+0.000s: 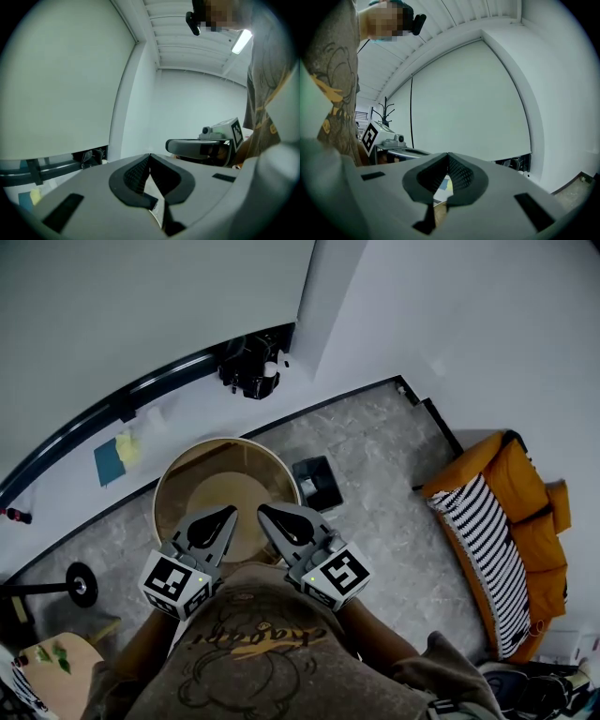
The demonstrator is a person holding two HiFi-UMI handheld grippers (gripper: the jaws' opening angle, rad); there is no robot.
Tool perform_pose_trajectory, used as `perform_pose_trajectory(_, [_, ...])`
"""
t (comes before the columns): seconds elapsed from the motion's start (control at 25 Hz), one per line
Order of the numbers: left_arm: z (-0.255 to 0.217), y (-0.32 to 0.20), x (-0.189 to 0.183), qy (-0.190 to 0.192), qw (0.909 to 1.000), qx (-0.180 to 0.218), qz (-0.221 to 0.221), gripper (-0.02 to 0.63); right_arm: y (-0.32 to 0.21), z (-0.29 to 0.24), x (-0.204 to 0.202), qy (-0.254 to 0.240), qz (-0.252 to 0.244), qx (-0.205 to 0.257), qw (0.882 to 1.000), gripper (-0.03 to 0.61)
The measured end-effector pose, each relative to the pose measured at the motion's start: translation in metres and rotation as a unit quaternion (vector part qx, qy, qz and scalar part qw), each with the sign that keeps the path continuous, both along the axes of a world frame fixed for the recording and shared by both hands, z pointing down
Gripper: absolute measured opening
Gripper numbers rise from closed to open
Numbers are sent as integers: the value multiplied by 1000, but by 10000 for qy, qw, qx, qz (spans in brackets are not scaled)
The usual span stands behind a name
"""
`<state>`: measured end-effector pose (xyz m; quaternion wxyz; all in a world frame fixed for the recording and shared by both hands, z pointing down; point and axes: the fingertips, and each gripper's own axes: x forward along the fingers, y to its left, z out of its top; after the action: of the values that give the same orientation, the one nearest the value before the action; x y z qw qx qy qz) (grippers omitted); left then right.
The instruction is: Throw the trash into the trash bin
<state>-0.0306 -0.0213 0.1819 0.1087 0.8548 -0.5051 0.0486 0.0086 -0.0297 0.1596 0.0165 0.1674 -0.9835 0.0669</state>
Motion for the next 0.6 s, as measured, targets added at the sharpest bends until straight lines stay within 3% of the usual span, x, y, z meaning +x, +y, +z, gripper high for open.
perform_pose_trajectory(0.36, [3, 7, -10, 92, 9997, -236, -71, 18, 2, 0, -7, -34, 55, 11, 10000, 18])
perform_pose_trajectory(0.6, [3, 6, -11, 96, 9998, -153, -56, 18, 0, 3, -7, -16, 129, 1, 9999, 18])
